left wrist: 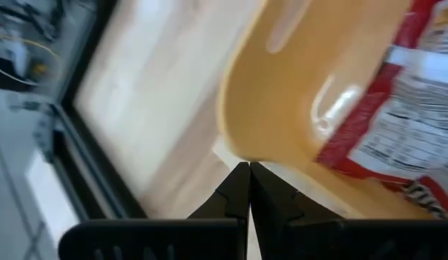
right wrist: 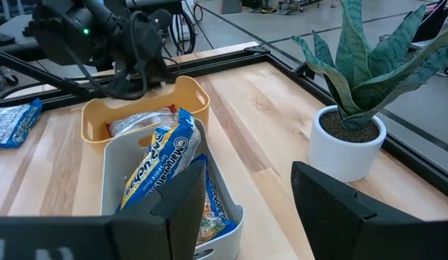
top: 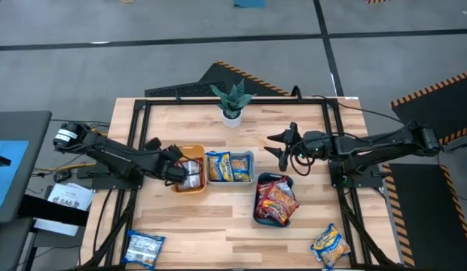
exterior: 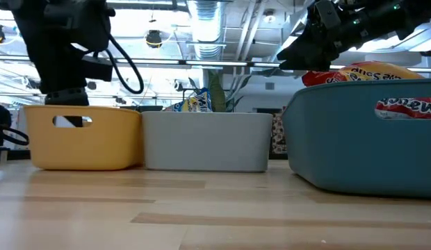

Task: Sort Maruchan noodles
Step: Put the left blue noodle pack into the gray bin

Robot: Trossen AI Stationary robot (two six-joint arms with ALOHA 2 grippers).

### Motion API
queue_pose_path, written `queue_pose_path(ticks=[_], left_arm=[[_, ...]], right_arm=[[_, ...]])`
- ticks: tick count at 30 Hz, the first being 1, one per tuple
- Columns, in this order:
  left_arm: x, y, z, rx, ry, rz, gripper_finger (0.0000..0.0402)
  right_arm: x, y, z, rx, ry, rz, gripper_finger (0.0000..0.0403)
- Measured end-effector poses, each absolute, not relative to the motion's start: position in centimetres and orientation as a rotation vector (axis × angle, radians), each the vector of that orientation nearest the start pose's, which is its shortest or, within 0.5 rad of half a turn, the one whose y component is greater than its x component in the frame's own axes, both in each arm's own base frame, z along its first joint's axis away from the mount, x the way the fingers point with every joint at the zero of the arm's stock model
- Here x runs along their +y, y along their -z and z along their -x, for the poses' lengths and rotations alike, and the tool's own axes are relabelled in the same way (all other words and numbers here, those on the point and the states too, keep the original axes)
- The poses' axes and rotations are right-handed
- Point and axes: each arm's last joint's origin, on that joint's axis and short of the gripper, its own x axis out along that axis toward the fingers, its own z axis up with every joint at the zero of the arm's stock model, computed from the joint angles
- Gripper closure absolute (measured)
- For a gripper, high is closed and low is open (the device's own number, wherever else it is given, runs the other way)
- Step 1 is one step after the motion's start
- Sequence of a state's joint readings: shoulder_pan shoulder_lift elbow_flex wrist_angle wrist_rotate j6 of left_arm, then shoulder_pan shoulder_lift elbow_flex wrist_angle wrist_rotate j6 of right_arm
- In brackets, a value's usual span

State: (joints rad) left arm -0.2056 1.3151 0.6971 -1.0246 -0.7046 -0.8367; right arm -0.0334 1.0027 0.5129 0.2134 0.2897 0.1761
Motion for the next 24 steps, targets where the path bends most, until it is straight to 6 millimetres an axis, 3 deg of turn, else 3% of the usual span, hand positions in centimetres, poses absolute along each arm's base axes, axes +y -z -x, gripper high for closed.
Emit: queue_pose_path(ticks=[7, 15, 18, 20, 23, 24], left_arm=[[-1.6, -18.7, -18.6, 1.146, -0.940, -0.147, 0.0401], [-2.7, -23.8, -20.0, 1.007, -0.919, -0.202, 0.0401], [-3.5, -25.4, -20.1, 0.871, -0.860, -0.206, 0.0401], [-4.0, -26.0, -20.0, 0.791, -0.777, -0.194, 0.0401], [-4.7, -26.5, -19.8, 0.680, -0.589, -0.135, 0.0401], [-5.0, -26.4, -19.9, 0.640, -0.498, -0.117, 0.0401]], right_arm=[[-1.5, -23.8, -21.4, 0.246, 0.344, -0.138, 0.0177], [-1.5, -24.5, -21.1, 0.239, 0.395, -0.263, 0.0189], [-0.8, -25.0, -20.8, 0.370, 0.397, -0.267, 0.0234], [-0.1, -25.1, -20.4, 0.492, 0.398, -0.290, 0.0285], [1.5, -25.2, -19.9, 0.625, 0.377, -0.313, 0.0375], [2.2, -25.0, -19.5, 0.675, 0.360, -0.309, 0.0386]])
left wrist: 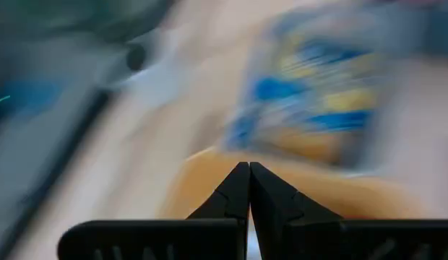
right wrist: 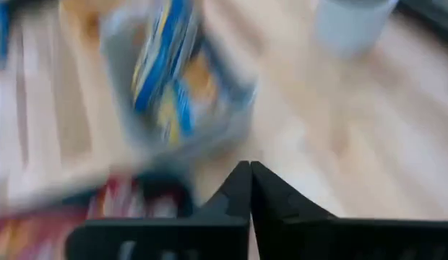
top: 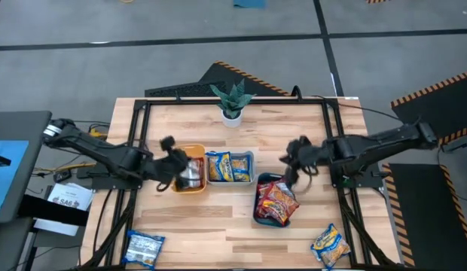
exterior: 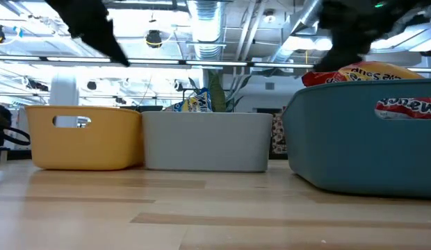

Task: Sort Maruchan noodles
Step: Put the left blue noodle pack into the gray bin

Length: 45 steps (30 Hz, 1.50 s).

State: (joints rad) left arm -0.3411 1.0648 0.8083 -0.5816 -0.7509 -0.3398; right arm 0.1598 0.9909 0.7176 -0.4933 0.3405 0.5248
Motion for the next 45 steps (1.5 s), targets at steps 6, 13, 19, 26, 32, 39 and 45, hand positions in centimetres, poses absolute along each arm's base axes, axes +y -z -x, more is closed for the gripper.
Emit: queue_pose_path(ticks=[6, 13, 19, 26, 32, 39, 45], left_arm=[[-6.4, -24.9, -20.1, 0.327, 0.179, -0.085, 0.0401], [-6.4, -25.0, -20.0, 0.174, 0.205, -0.152, 0.0401], [-6.1, -26.0, -20.3, 0.151, 0.098, -0.169, 0.0401], [-6.1, -26.9, -20.4, 0.127, 0.072, -0.167, 0.0401], [-6.0, -26.8, -20.4, 0.133, 0.067, -0.164, 0.0401], [-5.8, -26.9, -20.4, 0.133, -0.012, -0.157, 0.0401], [-5.8, -27.0, -20.4, 0.119, -0.033, -0.154, 0.0401]], right_arm=[[5.7, -23.5, -18.5, 0.869, 0.282, -0.381, 0.0395], [8.5, -21.9, -19.5, 0.944, 0.206, -0.419, 0.0396], [10.1, -22.5, -21.6, 0.955, 0.174, -0.400, 0.0396], [10.9, -21.7, -24.3, 1.025, 0.147, -0.363, 0.0396], [11.6, -21.0, -26.6, 1.097, 0.097, -0.327, 0.0394], [11.6, -24.7, -26.6, 1.079, 0.129, -0.277, 0.0391], [9.6, -26.6, -27.6, 0.862, 0.218, -0.127, 0.0382]])
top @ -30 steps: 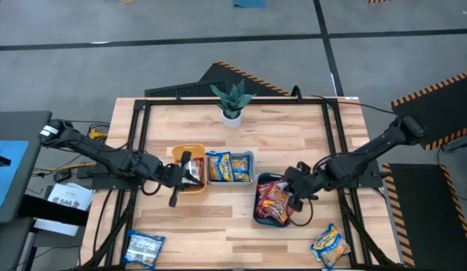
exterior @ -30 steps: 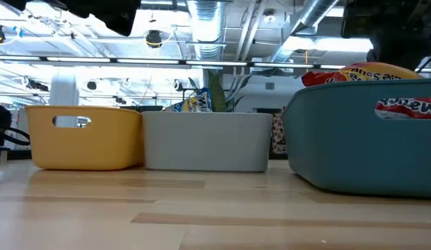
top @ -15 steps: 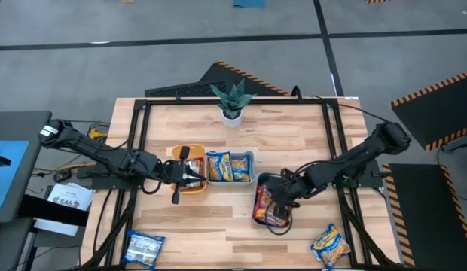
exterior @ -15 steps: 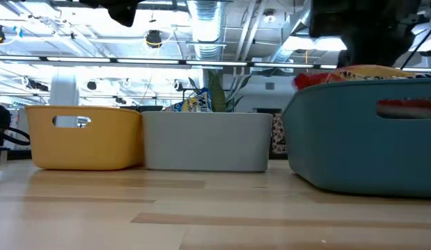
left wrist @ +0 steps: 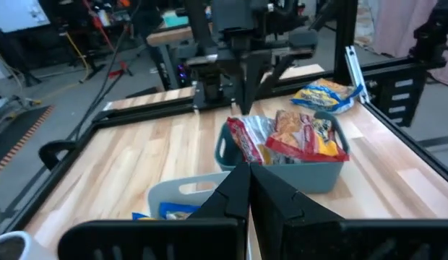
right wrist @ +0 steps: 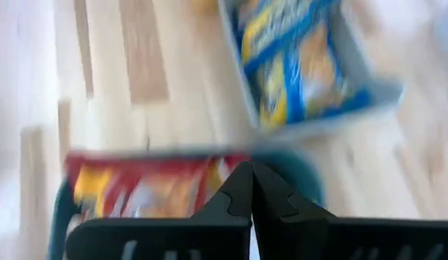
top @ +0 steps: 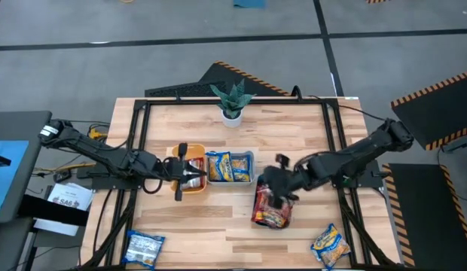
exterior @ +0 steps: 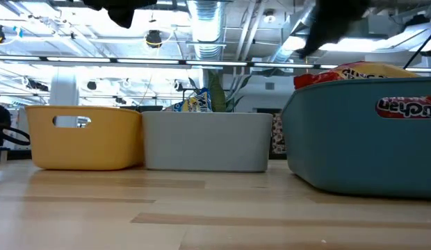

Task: Sort Maruchan noodles
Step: Put the left blue noodle pack into the gray bin

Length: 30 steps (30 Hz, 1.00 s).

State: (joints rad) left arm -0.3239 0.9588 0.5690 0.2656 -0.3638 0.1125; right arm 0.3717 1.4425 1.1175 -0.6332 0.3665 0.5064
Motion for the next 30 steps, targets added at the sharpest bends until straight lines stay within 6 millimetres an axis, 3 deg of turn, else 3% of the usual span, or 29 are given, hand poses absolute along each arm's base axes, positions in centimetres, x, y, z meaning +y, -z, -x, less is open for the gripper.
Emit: queue_pose_path(ticks=[4, 8, 15, 22, 30], left_arm=[[-5.7, -27.6, -20.4, 0.066, -0.062, -0.145, 0.0401], [-5.6, -28.0, -20.1, 0.042, -0.066, -0.152, 0.0401], [-6.2, -28.5, -19.3, 0.030, -0.039, -0.160, 0.0401], [-6.3, -28.5, -18.9, 0.041, -0.059, -0.173, 0.0401], [-6.1, -28.5, -18.9, 0.047, -0.109, -0.193, 0.0401]], right_arm=[[7.5, -26.6, -30.7, 0.697, 0.187, -0.081, 0.0388], [4.7, -25.2, -34.0, 0.542, 0.121, -0.064, 0.0390], [0.1, -20.8, -38.1, 0.463, 0.138, -0.092, 0.0390], [-1.8, -17.1, -38.8, 0.568, 0.178, -0.170, 0.0390], [-1.4, -16.4, -38.0, 0.684, 0.251, -0.152, 0.0390]])
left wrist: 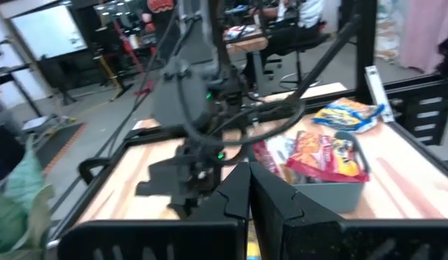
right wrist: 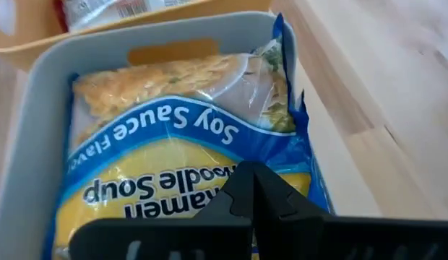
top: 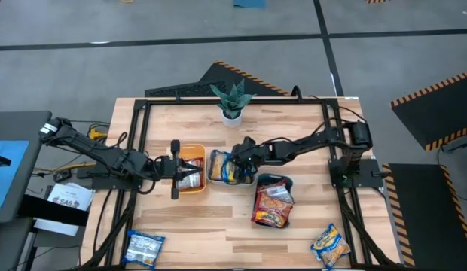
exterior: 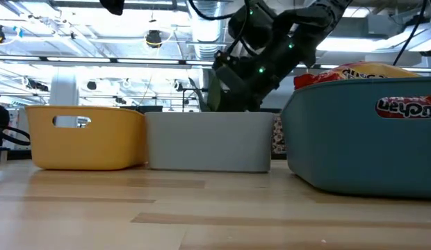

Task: Sort Maruchan noodles
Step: Put the left blue noodle pack into the gray bin

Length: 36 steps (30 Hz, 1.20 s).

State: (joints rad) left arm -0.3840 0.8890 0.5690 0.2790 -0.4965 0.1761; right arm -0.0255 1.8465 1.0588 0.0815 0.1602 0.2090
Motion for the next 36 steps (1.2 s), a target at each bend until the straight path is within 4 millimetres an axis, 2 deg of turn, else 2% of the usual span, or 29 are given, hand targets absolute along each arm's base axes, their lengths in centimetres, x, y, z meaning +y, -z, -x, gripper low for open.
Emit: queue_pose_path(ticks=[5, 10, 14, 19, 23, 29, 33, 36], left_arm=[[-6.0, -28.3, -18.9, 0.063, -0.173, -0.199, 0.0401], [-5.9, -28.0, -18.8, 0.098, -0.173, -0.208, 0.0401], [-6.0, -27.1, -18.7, 0.182, -0.162, -0.199, 0.0401], [-6.3, -25.5, -18.2, 0.328, -0.107, -0.063, 0.0392], [-7.1, -24.6, -17.8, 0.443, 0.068, 0.154, 0.0351], [-10.0, -23.3, -17.2, 0.644, 0.261, 0.445, 0.0256], [-12.5, -22.8, -16.6, 0.843, 0.255, 0.557, 0.0202], [-14.6, -22.9, -16.3, 0.978, 0.206, 0.613, 0.0179]], right_arm=[[-1.5, -17.7, -37.5, 0.676, 0.243, -0.124, 0.0388], [-1.5, -21.7, -36.4, 0.583, 0.233, -0.108, 0.0374], [-1.4, -23.6, -35.0, 0.584, 0.232, -0.104, 0.0365], [-1.2, -24.3, -34.2, 0.610, 0.266, -0.083, 0.0364], [-1.0, -24.3, -34.2, 0.604, 0.305, -0.064, 0.0363], [-1.0, -24.2, -34.1, 0.616, 0.315, -0.057, 0.0363], [-1.0, -24.2, -34.1, 0.609, 0.315, -0.058, 0.0363], [-1.0, -24.2, -34.1, 0.609, 0.309, -0.040, 0.0363]])
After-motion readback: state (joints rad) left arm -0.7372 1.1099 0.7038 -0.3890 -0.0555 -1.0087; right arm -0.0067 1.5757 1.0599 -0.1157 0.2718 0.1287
